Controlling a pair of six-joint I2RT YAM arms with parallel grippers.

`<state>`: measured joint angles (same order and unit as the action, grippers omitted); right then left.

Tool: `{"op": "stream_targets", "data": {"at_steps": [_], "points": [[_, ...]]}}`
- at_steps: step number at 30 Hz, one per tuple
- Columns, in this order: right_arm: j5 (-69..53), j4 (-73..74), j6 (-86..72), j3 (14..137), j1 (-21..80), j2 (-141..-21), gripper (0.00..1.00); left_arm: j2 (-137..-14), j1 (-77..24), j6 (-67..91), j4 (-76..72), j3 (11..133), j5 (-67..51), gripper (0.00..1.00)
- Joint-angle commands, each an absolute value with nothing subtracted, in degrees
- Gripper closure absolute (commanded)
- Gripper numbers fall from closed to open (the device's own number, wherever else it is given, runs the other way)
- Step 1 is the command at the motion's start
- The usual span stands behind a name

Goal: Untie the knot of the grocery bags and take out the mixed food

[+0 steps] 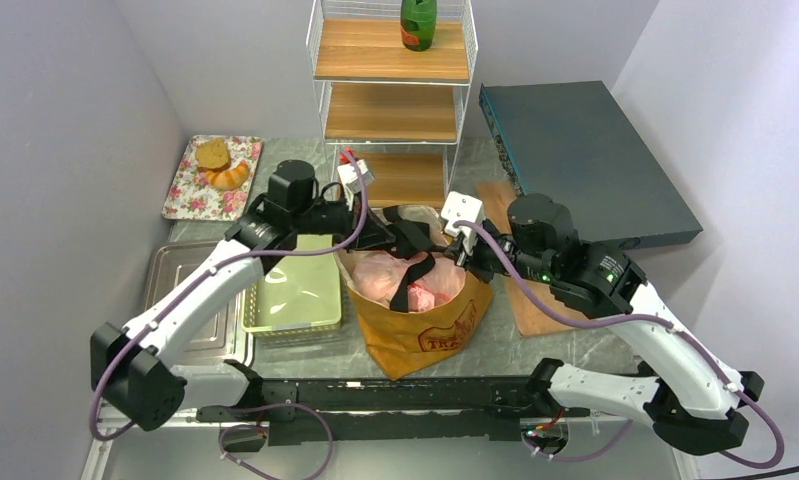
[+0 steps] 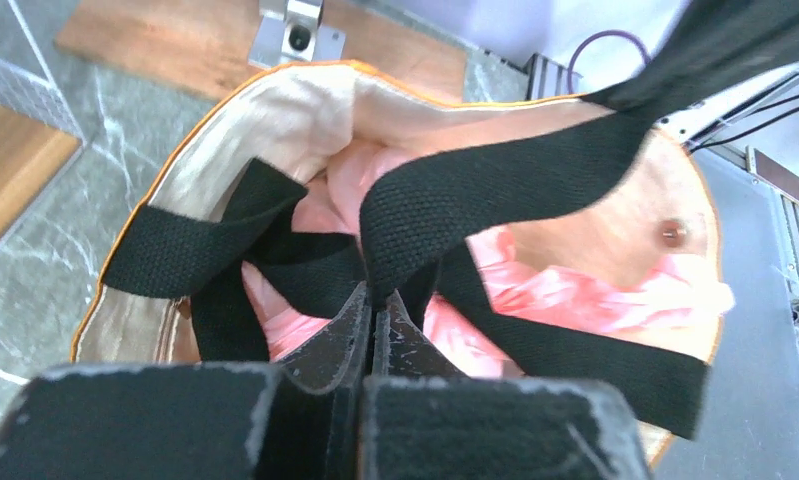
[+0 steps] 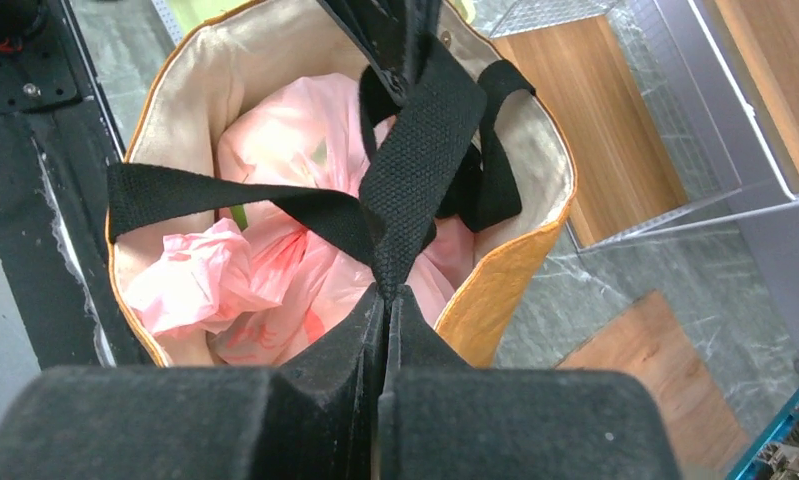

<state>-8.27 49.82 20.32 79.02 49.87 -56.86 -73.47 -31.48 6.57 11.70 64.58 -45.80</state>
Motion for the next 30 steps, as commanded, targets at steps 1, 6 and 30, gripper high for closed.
{"op": "stream_targets", "data": {"at_steps": [1,6,30], "points": [[-4.1,46.1,16.7,79.1,49.9,-55.2,0.85,-68.7,-32.5,5.8,10.4,68.0,-49.5,1.0],[-0.2,46.3,14.7,86.1,46.7,-55.7,0.23,-69.5,-38.2,3.1,12.8,77.6,-50.5,1.0],[1.8,77.3,33.4,95.3,39.2,-41.4,0.04,-86.3,-68.9,-23.7,22.1,91.0,-46.3,1.0]]}}
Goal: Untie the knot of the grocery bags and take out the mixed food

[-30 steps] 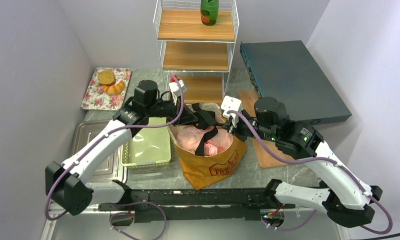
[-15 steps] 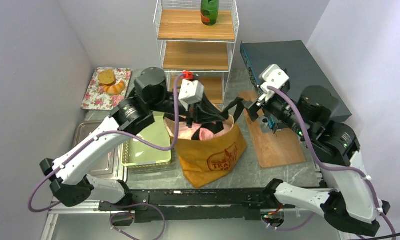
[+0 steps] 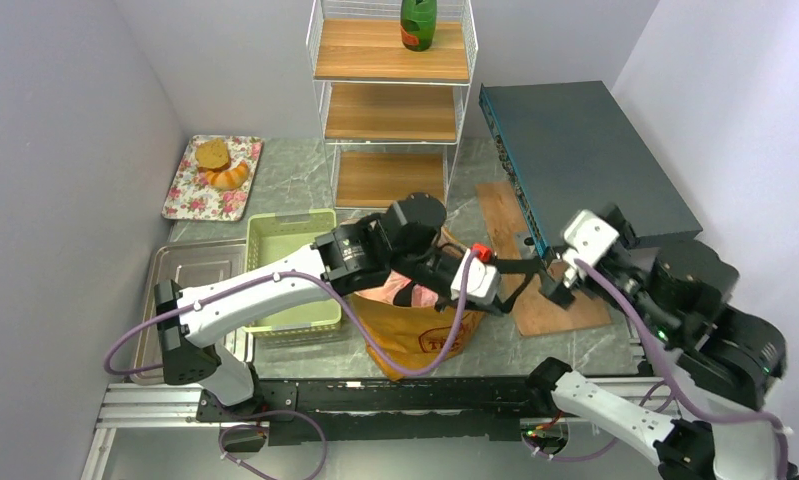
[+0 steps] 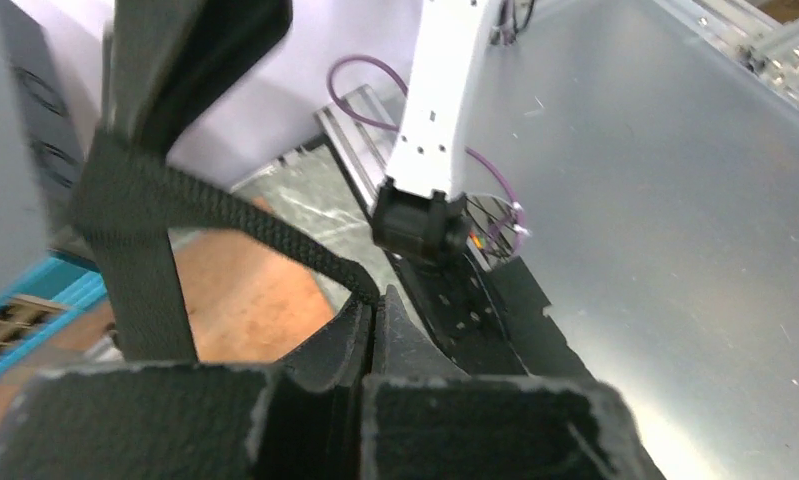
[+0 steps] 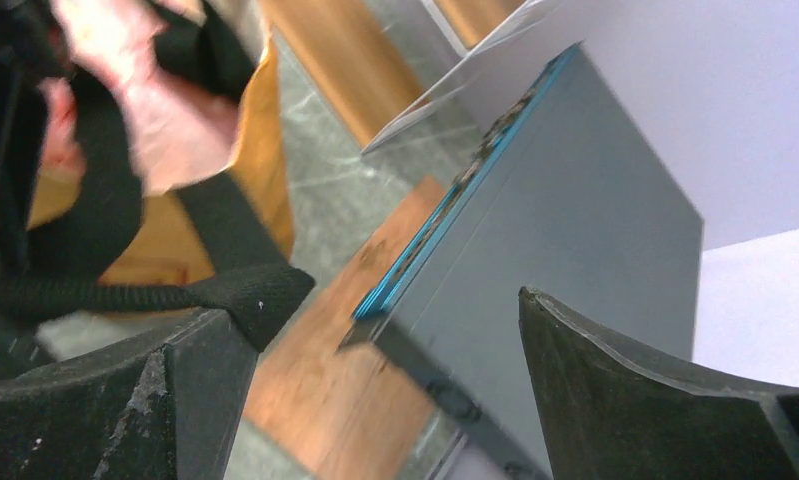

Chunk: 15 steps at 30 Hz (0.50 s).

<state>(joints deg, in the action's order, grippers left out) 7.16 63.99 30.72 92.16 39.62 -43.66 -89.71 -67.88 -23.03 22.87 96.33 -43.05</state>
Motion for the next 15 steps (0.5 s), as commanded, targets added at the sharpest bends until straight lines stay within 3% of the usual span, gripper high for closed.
{"op": "stream_targets", "data": {"at_steps": [1,10,15], "points": [[0.6,79.9,33.3,95.5,39.2,-41.4,0.03,-85.3,-68.8,-22.3,19.9,88.9,-46.1,1.0],[-6.2,85.2,32.9,91.8,38.1,-39.3,0.04,-82.3,-63.5,-11.9,9.8,84.8,-45.0,1.0],[1.0,75.6,25.9,95.1,38.0,-42.0,0.05,-84.4,-70.6,-34.3,28.5,92.9,-41.0,1.0]]}}
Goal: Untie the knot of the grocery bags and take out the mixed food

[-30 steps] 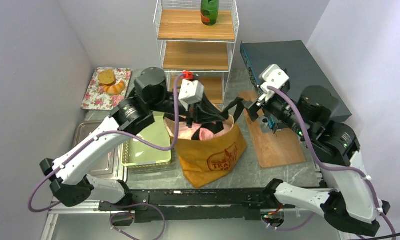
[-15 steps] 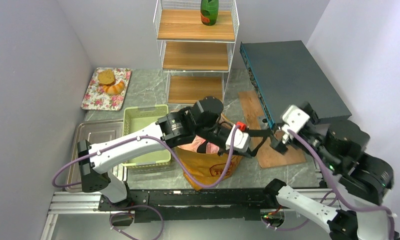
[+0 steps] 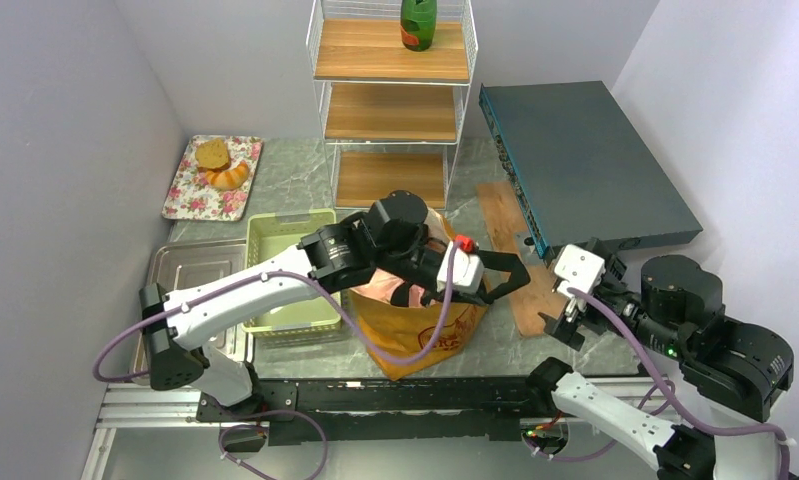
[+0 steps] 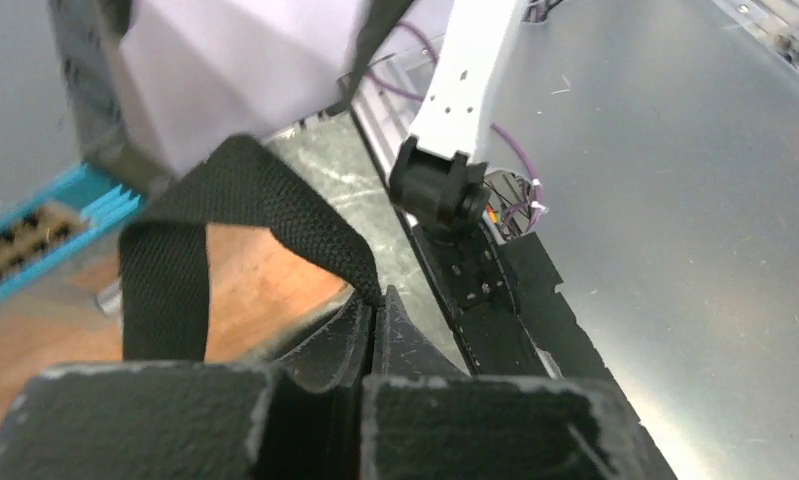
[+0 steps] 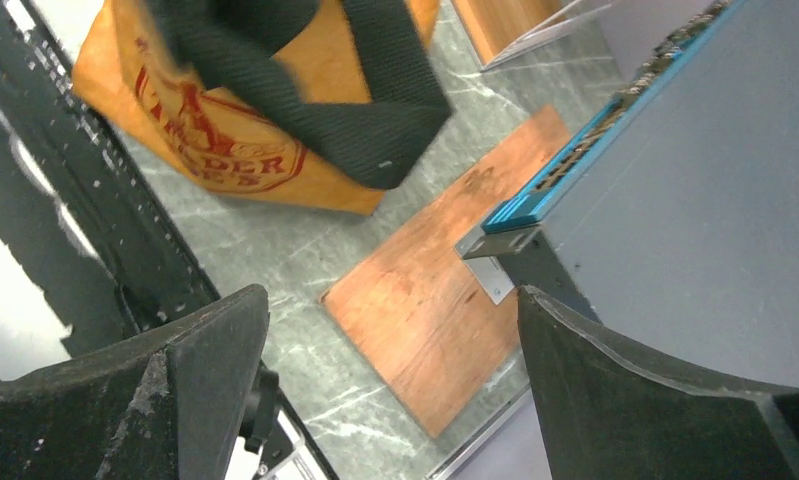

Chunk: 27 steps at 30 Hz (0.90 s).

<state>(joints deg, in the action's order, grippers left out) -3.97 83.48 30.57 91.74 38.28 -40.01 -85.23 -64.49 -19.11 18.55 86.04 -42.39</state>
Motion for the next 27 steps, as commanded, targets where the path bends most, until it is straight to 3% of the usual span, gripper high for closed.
{"op": "stream_targets", "data": {"at_steps": [1,5,11,12,14,15,18,22,27], "points": [[3.1,73.5,25.7,95.8,37.9,-43.0,0.05,-84.9,-72.1,-37.8,31.5,93.3,-40.7,1.0],[16.5,65.7,29.3,98.3,38.0,-45.7,0.06,-86.6,-78.1,-46.2,34.8,92.5,-36.6,1.0],[17.5,65.1,29.1,98.9,38.1,-47.6,0.06,-95.2,-81.2,-49.7,43.0,99.0,-30.8,0.99],[15.9,65.7,28.1,99.0,38.1,-47.9,0.06,-96.3,-81.4,-49.4,45.1,100.8,-30.3,0.86],[10.8,67.4,27.6,99.2,38.0,-48.1,0.07,-97.0,-81.4,-46.2,47.9,104.6,-29.3,0.46],[7.8,67.9,27.6,98.8,38.0,-48.1,0.07,-96.4,-81.2,-44.7,48.5,105.7,-29.1,0.34],[3.4,67.6,27.6,96.9,38.0,-48.3,0.08,-87.5,-78.5,-37.9,41.2,103.3,-35.3,0.17],[-3.8,65.7,27.6,96.3,38.0,-50.1,0.08,-74.4,-75.0,-31.3,30.0,94.9,-39.9,0.04],[-14.9,65.4,24.7,97.7,38.0,-55.1,0.12,-67.0,-63.0,-18.1,30.4,90.8,-40.7,0.07]]}}
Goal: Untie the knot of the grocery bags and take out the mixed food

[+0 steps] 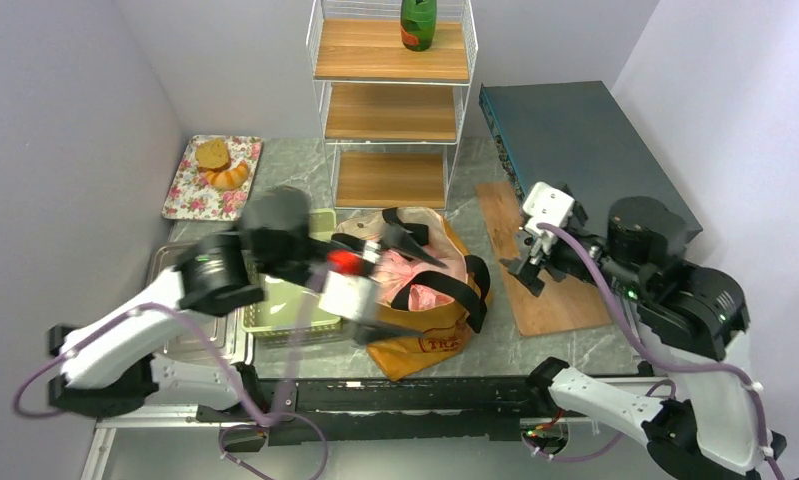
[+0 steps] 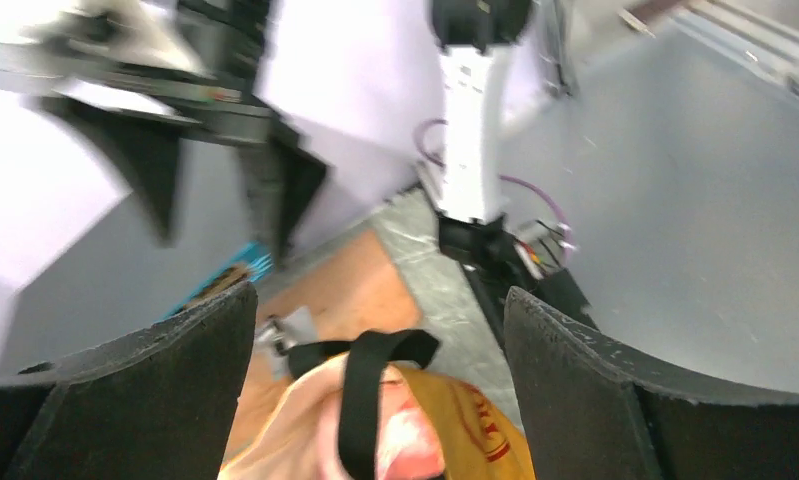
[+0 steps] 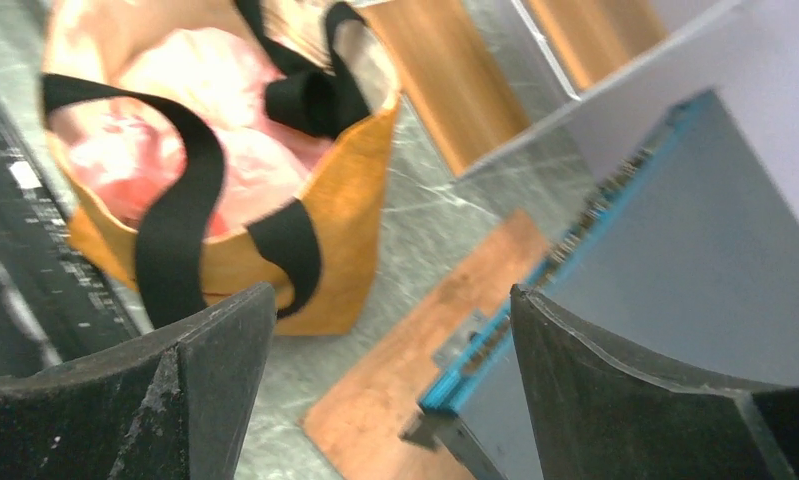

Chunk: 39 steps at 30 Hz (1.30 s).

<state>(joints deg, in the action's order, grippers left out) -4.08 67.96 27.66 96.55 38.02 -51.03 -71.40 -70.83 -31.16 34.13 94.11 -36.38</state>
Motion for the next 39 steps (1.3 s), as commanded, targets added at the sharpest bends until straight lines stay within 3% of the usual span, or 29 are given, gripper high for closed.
{"op": "stream_targets", "data": {"at_steps": [1,4,11,33,39], "points": [[-17.7,65.2,23.7,97.3,38.0,-55.9,0.14,-65.9,-57.6,-15.7,30.2,88.6,-41.1,0.08],[-23.3,62.9,22.0,95.4,38.0,-57.5,0.21,-64.1,-49.5,-10.6,31.0,83.6,-43.8,0.15],[-31.4,60.5,19.4,94.0,40.5,-62.9,0.42,-63.8,-48.3,-6.3,30.2,76.4,-45.9,0.19],[-27.0,80.8,31.1,99.8,46.3,-76.4,0.49,-58.2,-38.9,-7.4,31.2,71.0,-41.5,0.17],[-24.2,81.5,30.6,99.8,46.5,-76.9,0.46,-58.7,-38.2,-6.7,30.4,70.5,-41.2,0.17]]}}
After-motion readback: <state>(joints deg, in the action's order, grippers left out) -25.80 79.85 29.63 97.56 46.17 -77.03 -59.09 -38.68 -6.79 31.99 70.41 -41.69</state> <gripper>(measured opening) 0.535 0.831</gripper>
